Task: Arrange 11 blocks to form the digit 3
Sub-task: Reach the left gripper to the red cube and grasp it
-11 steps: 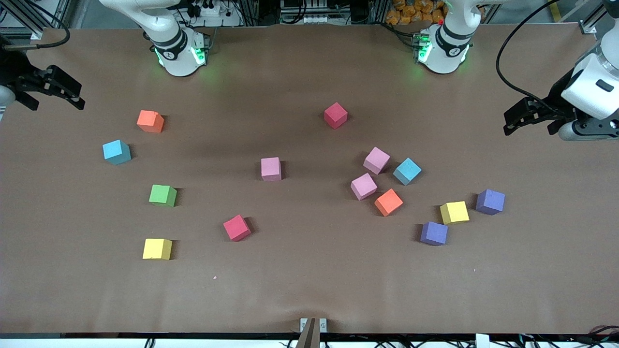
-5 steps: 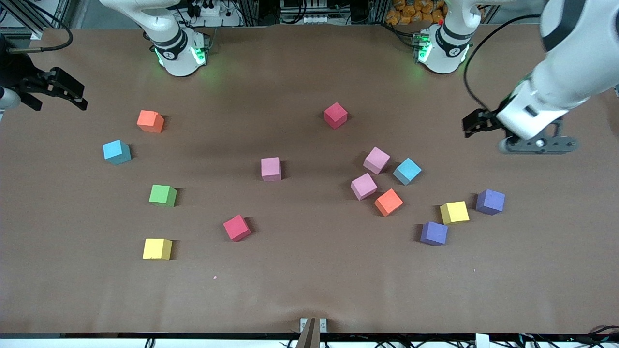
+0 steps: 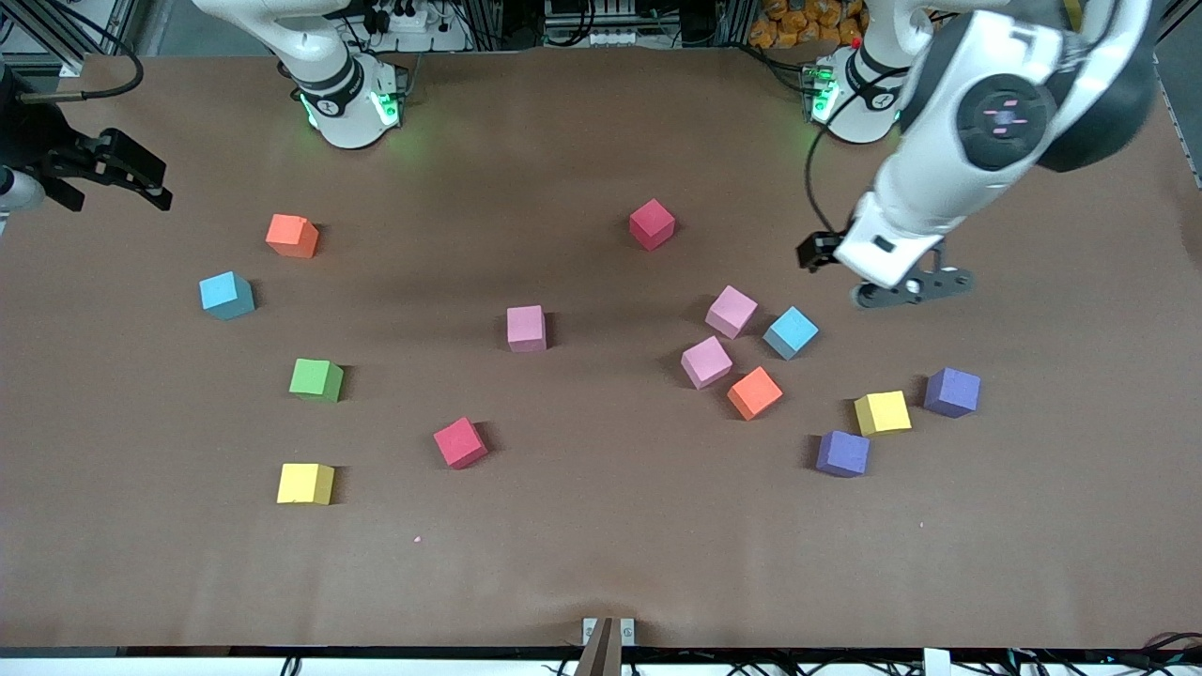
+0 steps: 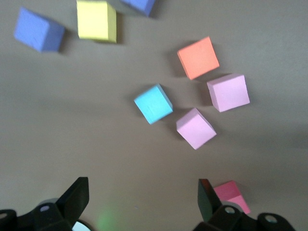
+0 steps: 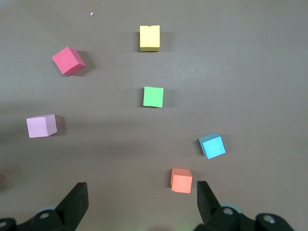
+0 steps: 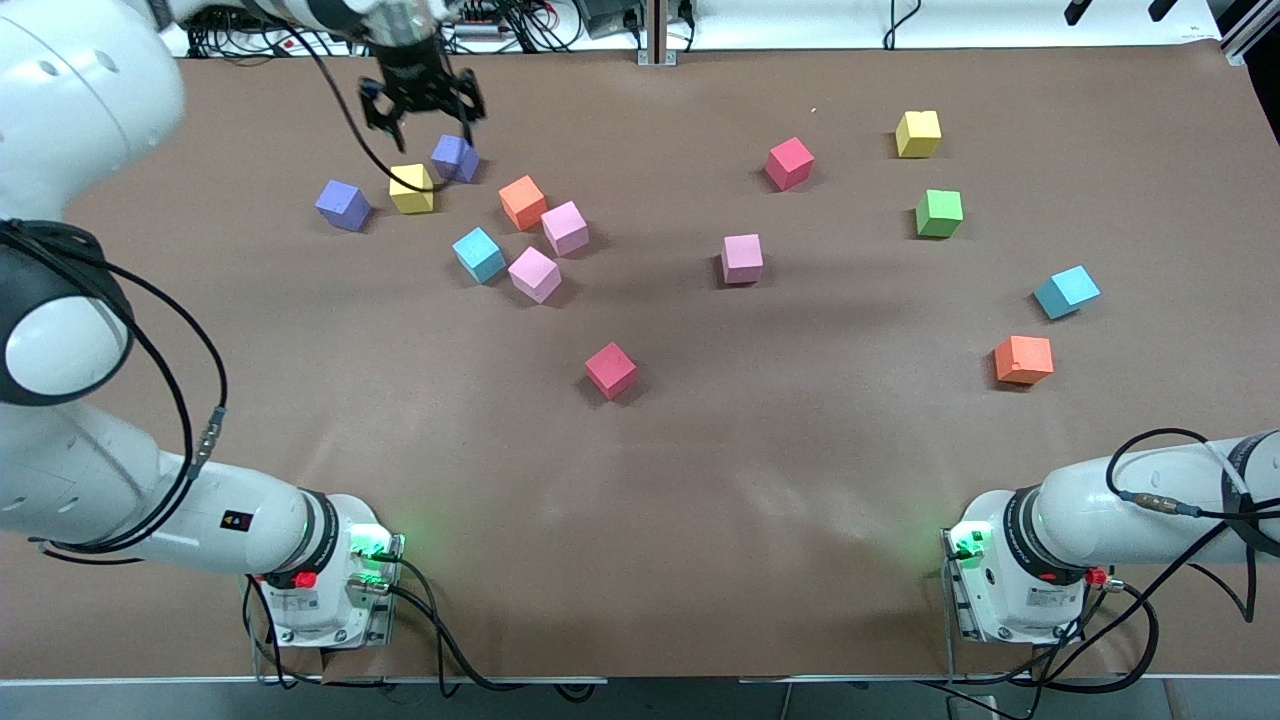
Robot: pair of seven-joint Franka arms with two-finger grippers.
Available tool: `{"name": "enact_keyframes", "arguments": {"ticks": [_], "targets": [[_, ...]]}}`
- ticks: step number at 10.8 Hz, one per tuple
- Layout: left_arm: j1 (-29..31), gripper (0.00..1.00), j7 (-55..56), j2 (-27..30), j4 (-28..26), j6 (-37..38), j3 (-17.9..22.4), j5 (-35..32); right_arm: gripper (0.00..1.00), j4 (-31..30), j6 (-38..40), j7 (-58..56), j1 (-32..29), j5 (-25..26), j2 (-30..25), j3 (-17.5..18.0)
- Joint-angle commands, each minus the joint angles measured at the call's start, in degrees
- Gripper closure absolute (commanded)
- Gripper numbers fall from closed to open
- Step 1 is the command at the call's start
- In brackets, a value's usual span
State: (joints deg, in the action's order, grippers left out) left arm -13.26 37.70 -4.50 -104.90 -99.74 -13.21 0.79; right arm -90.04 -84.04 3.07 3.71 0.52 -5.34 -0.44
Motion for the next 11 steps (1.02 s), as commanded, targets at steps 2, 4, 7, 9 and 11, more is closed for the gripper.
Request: {"name": "enact_keyframes", "arguments": {"ticks": [2, 4, 7, 9, 11], "targets": [[-8.2, 0.00, 16.7, 1.1, -11.1, -11.4, 0.1, 4.3, 0.00, -1.3, -1.0, 0.8, 0.7, 0.3, -0.4, 0.2], [-13.0, 0.00, 22.8, -2.1, -12.4, -14.2, 0.1, 4.4, 0.00, -1.3, -1.3, 0.7, 1.4, 0.2, 0.9, 0.3], [-19.2, 0.00, 31.5, -8.9, -12.7, -19.0, 0.2, 4.4, 0.00, -1.3, -2.0, 0.8, 2.5, 0.1, 1.6, 0.3], [-20.0, 0.00, 35.5, -8.5, -17.4, -24.5, 0.1, 5.0, 0.00, -1.3, -2.0, 0.7, 3.3, -0.1, 2.4, 0.3], [-20.2, 0.00, 39.2, -9.0, -19.4, -29.0, -0.1, 7.0, 0.00, -1.3, -2.5, 0.8, 4.2, -0.1, 2.5, 0.3]]}}
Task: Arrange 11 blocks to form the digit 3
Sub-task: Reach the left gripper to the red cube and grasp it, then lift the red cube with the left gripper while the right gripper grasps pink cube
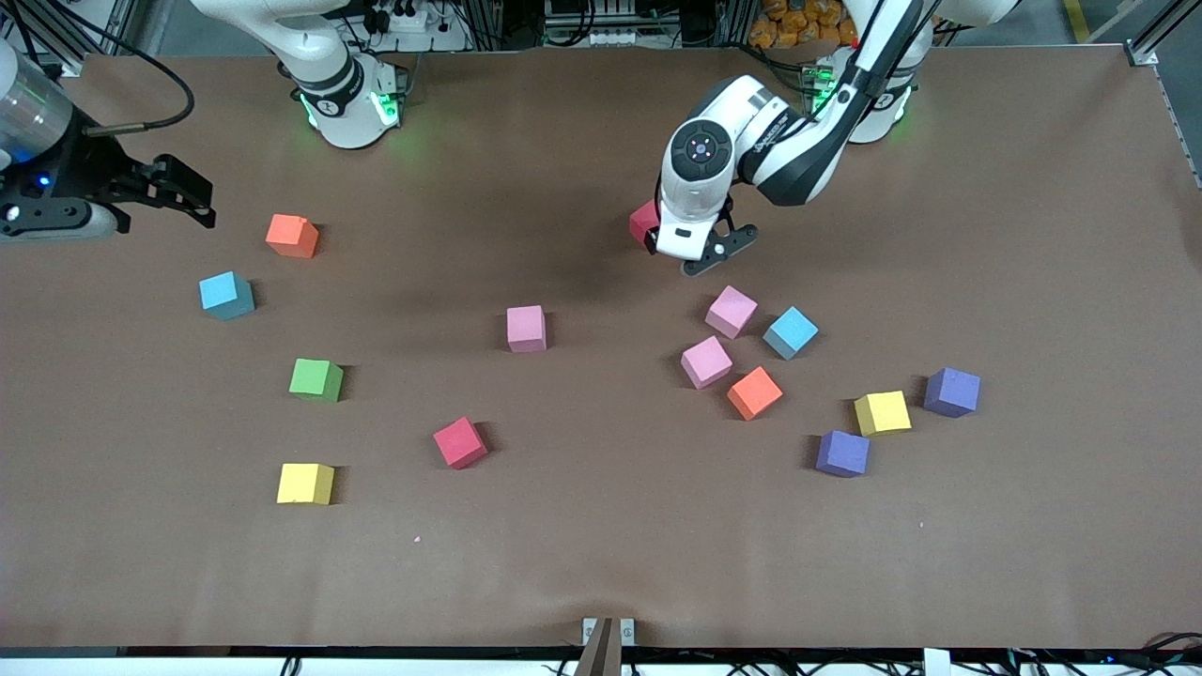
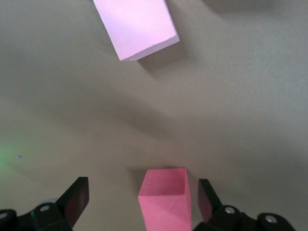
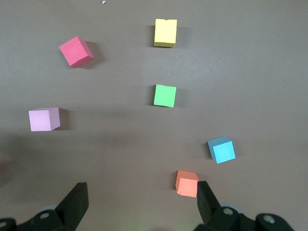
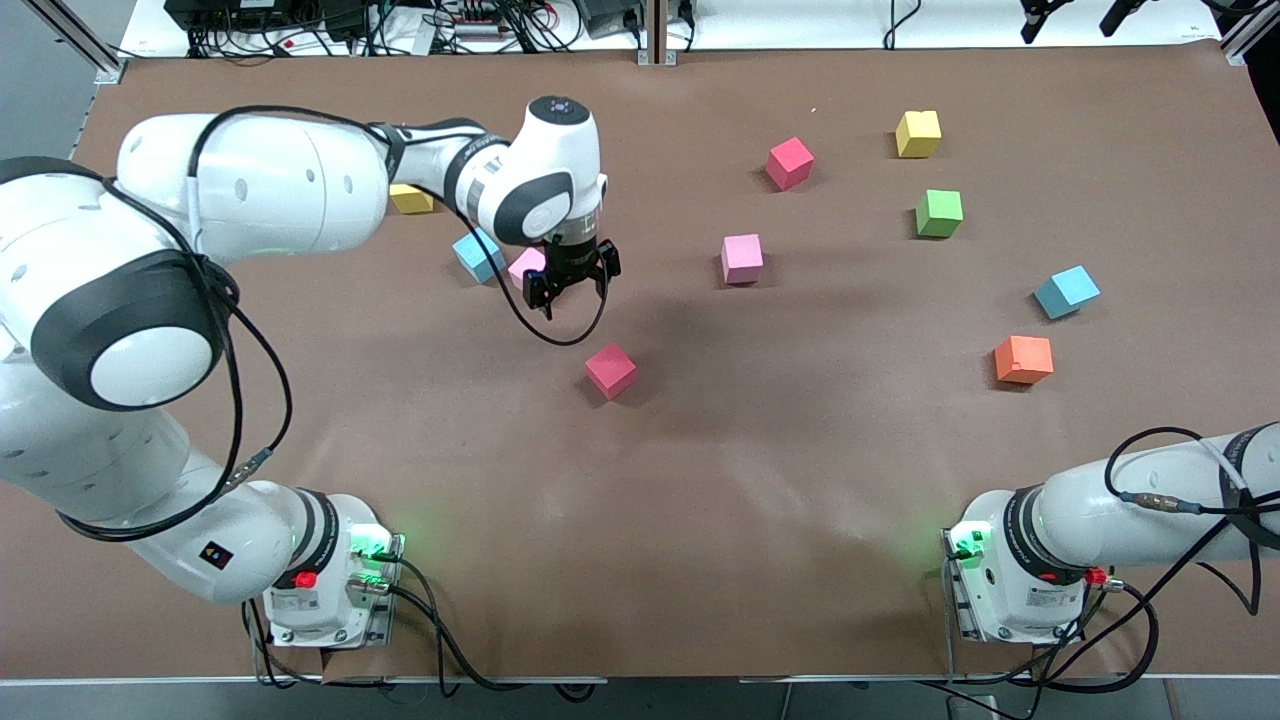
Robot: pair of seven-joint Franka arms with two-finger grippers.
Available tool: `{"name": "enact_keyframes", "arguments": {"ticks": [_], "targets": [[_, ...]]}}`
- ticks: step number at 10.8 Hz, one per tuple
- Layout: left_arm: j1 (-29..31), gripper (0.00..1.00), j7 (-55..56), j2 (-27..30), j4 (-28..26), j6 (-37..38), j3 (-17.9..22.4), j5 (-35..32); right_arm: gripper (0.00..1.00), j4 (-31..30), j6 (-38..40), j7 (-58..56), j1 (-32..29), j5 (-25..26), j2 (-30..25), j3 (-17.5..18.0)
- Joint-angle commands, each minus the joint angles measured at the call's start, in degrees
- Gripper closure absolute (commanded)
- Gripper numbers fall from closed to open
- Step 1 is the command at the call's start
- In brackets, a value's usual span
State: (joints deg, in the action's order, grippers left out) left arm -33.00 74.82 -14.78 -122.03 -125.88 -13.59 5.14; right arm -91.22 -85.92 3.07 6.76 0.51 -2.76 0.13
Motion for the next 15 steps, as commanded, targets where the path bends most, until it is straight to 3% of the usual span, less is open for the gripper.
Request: {"name": "enact_keyframes", "arguments": {"ticks": [1, 4, 9, 12, 15], "targets": [[-0.7, 0.00, 3.1, 1.2, -3.5, -5.7, -0.5, 4.2, 0.00, -0.2, -1.0, 0.6, 1.4, -0.2, 0.6, -0.2], [-1.4, 0.00, 5.6, 0.0, -7.2, -15.2, -1.8, 4.9, 0.00, -2.8, -5.4, 0.8, 4.0, -0.2, 1.4, -0.3], [-3.0, 0.00, 7.8, -2.8, -7.9, -19.3, -2.2, 5.0, 0.00, -7.2, -9.7, -0.9, 5.9, -0.6, 1.5, -0.2], [-4.6, 0.00, 8.9, -5.2, -8.0, -21.3, -2.1, 5.0, 0.00, -7.3, -15.9, 0.8, 7.8, -4.2, 5.9, -0.3], [-5.1, 0.00, 9.0, -5.1, -9.4, -21.2, -2.4, 4.9, 0.00, -9.7, -20.1, 5.9, 12.7, -4.2, 8.7, -0.3]]}}
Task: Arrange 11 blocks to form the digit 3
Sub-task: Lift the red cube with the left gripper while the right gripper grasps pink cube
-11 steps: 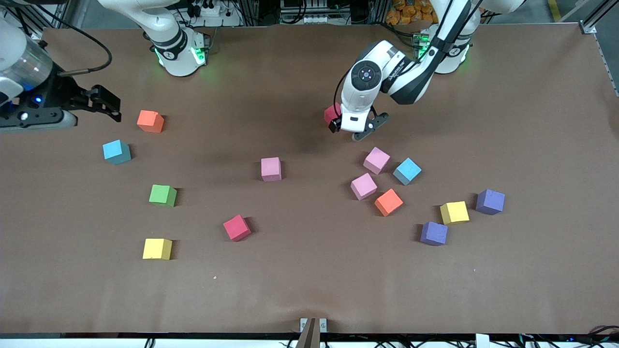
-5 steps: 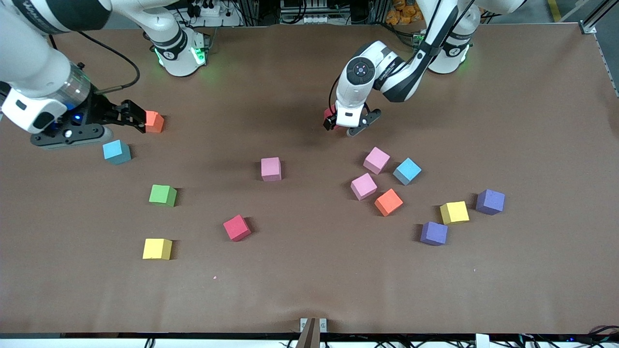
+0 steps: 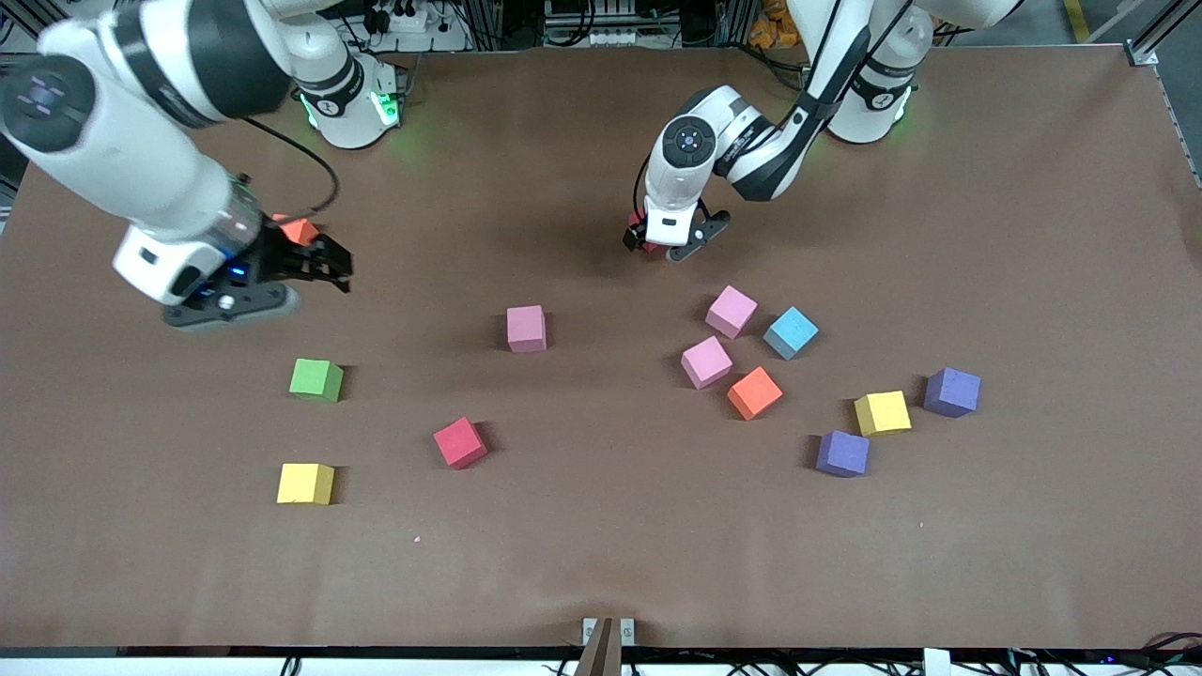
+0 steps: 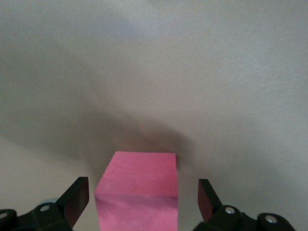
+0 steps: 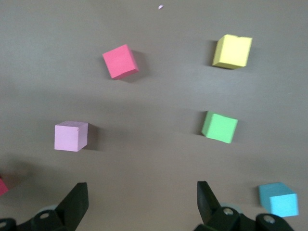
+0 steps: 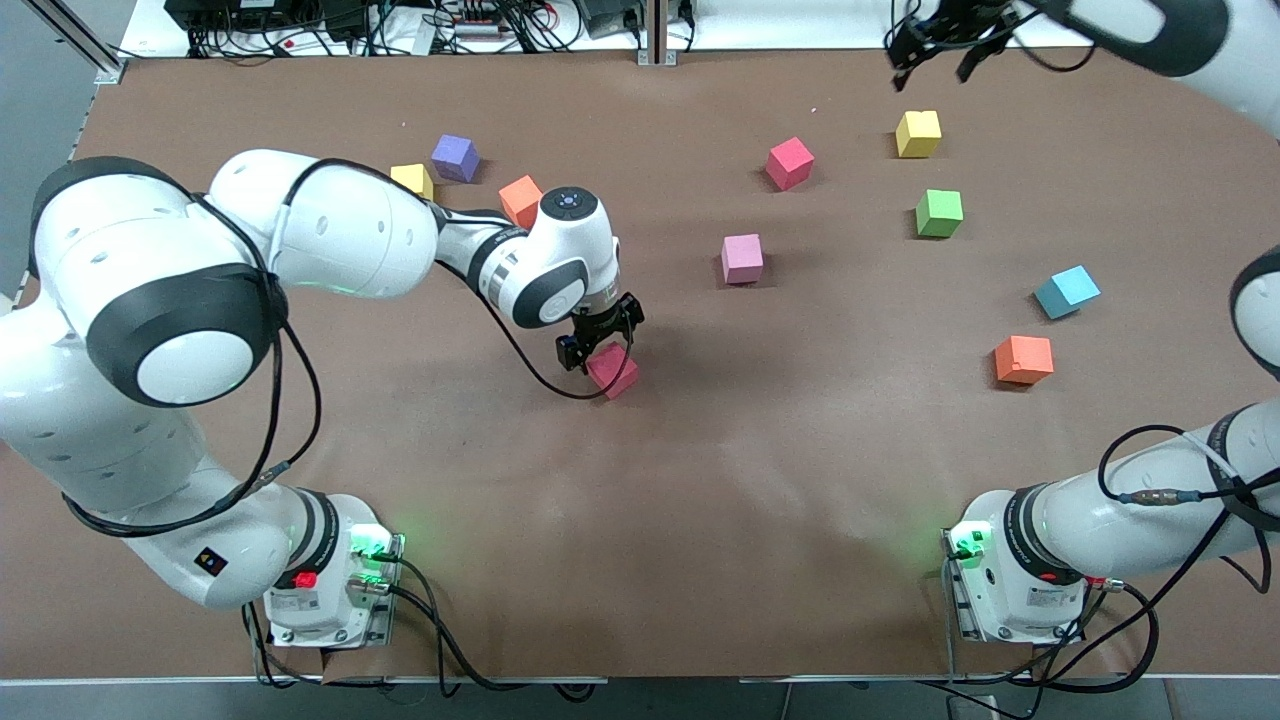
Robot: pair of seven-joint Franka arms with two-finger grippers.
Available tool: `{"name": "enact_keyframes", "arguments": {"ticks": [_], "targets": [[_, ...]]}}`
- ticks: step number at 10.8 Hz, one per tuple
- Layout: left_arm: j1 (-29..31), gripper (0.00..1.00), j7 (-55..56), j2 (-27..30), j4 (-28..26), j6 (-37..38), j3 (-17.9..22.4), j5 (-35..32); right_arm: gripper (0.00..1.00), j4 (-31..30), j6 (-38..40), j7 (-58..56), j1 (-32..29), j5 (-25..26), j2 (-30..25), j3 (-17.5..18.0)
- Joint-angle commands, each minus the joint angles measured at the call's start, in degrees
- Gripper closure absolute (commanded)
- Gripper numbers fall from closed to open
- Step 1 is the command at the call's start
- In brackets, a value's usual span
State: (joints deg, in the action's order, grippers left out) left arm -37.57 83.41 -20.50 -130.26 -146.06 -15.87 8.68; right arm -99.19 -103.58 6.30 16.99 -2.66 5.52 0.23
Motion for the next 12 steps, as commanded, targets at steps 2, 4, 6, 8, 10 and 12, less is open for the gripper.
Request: {"name": "enact_keyframes", "arguments": {"ticks": [2, 4, 6, 8, 10, 12], "targets": [[-0.9, 0.00, 0.3, 0.2, -1.0, -1.1, -0.1, 1.3, 0.00, -6.6, -8.7, 11.7, 6.7, -1.1, 0.7, -0.4], [-1.4, 0.00, 0.4, -0.9, -0.6, -1.7, -0.2, 1.1, 0.00, -9.0, -15.2, 17.3, 10.7, -1.1, 3.3, -0.4], [-1.7, 0.66, -0.3, -1.4, 0.1, -1.9, -0.2, 0.4, 0.00, -10.0, -22.2, 22.7, 12.7, -1.0, 6.9, -0.3], [-1.7, 0.89, -2.0, -2.1, 2.0, -2.0, -0.2, 0.3, 0.00, -14.5, -29.8, 23.1, 12.8, -1.0, 8.5, -0.3], [-2.1, 1.00, -5.7, -2.2, 3.8, -1.7, -0.2, 0.3, 0.00, -17.7, -35.9, 25.4, 13.4, -1.0, 9.9, -0.3], [-3.4, 1.00, -14.0, -2.3, 6.2, 1.0, -0.1, 0.4, 0.00, -17.9, -38.0, 27.7, 14.1, -1.1, 11.8, -0.3]]}}
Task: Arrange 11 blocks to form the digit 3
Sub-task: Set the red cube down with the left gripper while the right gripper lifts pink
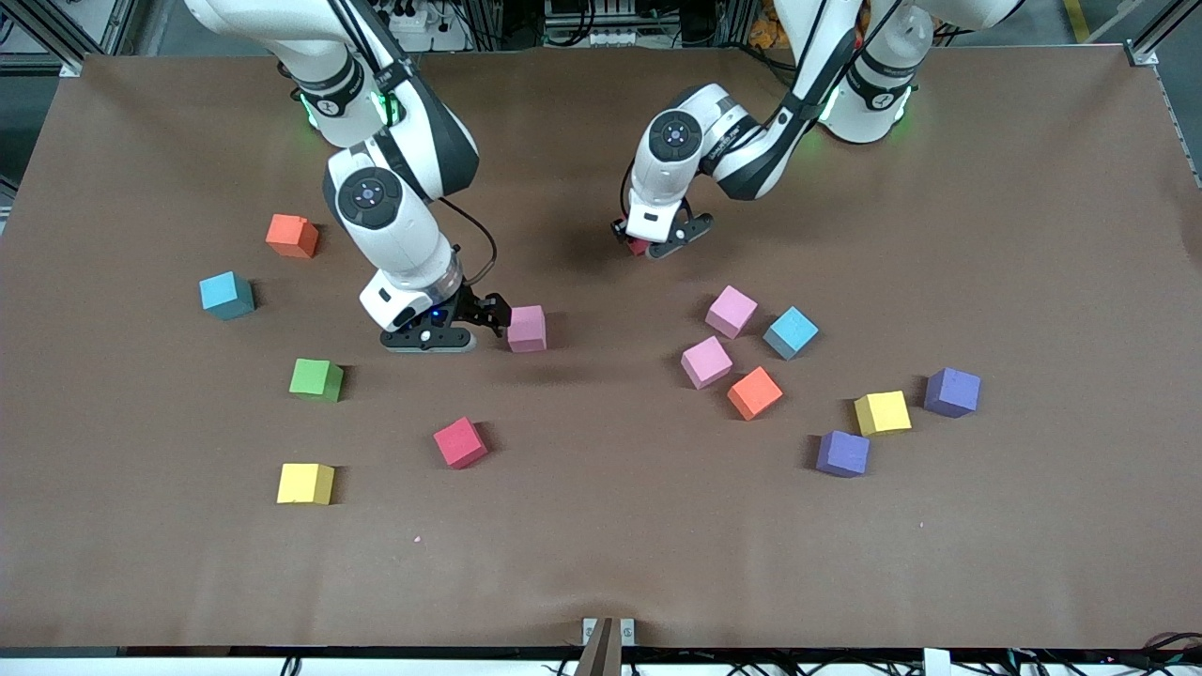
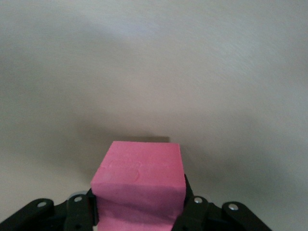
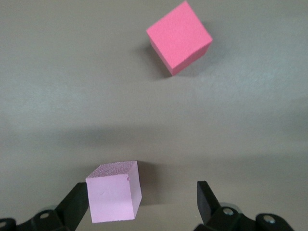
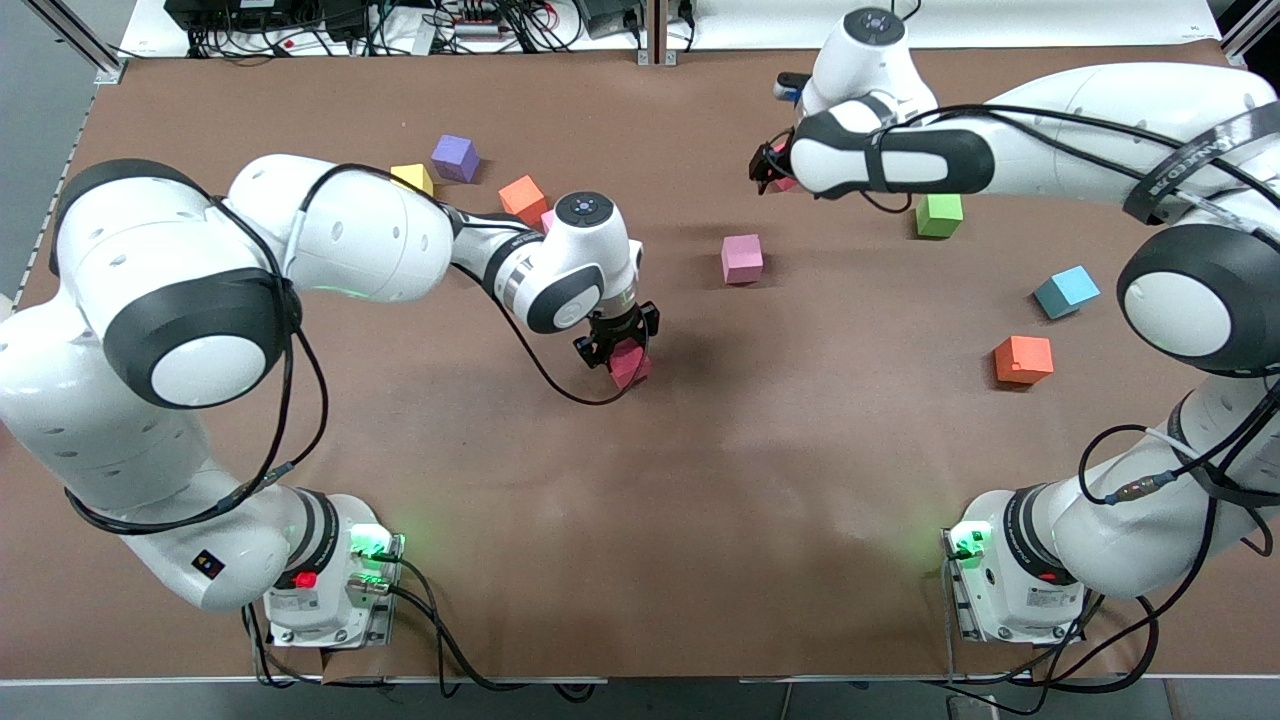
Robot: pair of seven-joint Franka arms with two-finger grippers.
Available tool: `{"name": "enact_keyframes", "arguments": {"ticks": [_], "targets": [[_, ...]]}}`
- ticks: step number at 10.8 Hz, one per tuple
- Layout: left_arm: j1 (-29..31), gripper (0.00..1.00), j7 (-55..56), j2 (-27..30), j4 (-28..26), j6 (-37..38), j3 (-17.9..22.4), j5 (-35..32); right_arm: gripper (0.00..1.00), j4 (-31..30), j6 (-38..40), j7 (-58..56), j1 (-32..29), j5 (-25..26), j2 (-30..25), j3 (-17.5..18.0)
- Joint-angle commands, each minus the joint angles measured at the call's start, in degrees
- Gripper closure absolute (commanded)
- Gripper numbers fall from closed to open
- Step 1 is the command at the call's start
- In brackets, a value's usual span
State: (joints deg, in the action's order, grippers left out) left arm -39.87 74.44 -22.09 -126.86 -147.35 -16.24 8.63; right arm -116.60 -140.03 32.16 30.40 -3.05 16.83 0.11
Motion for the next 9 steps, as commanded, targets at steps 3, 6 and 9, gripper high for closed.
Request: {"name": "enact_keyframes", "arguments": {"ticks": [3, 6, 9], "targets": [[-3.0, 1.00, -15.7, -4.5, 10.7, 9.5, 0.2, 0.4, 0.00, -0.7, -4.0, 1.9, 2.9, -0.7, 4.0, -0.2], [-4.5, 1.00, -17.0, -6.7, 13.6, 11.5, 0.8, -6.2, 0.00, -1.7, -4.6, 1.9, 2.8, -0.7, 4.1, 0.1], [-4.5, 1.00, -17.0, -7.4, 14.8, 11.8, 0.8, -6.6, 0.00, -1.4, -6.4, 1.9, 3.3, -0.7, 6.1, 0.2]]}}
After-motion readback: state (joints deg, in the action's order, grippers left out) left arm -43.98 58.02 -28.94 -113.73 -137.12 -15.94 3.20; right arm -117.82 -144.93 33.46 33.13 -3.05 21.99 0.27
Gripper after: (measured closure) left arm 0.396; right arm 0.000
